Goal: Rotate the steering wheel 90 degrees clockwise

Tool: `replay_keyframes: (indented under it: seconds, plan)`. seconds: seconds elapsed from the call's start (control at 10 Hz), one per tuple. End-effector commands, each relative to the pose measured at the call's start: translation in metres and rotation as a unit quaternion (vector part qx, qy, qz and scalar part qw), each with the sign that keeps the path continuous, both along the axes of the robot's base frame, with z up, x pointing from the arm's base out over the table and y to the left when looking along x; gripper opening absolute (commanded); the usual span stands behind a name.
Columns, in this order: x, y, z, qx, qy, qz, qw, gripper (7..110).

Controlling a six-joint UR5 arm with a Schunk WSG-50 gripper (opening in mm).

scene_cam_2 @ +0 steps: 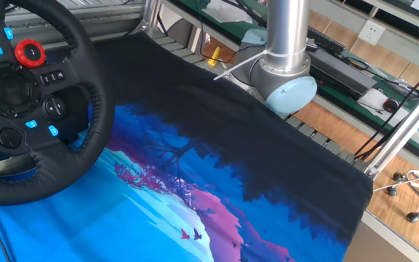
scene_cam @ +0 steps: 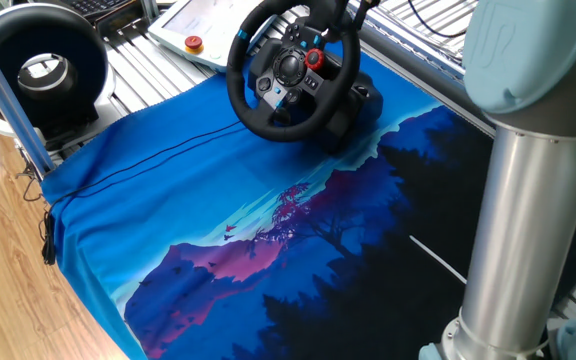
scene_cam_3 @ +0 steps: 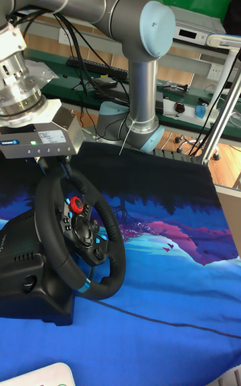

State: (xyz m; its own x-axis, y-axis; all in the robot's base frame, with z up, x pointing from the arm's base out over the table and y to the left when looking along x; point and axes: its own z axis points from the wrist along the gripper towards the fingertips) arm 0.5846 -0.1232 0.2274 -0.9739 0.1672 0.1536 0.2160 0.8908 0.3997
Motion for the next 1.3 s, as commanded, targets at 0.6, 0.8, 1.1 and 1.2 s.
replay_keyframes:
  seconds: [0.6,0.8,1.1,1.2]
  plan:
    - [0.023,-0.002,-0.005,-0.011,-0.031,-0.016,0.9993,44]
    - [0.026,0.0,-0.006,-0.011,-0.032,-0.017,0.9993,44]
    - [0.025,-0.001,-0.008,-0.014,-0.023,-0.026,0.9993,22]
    - [0.025,0.0,-0.008,-0.011,-0.019,-0.029,0.9993,22]
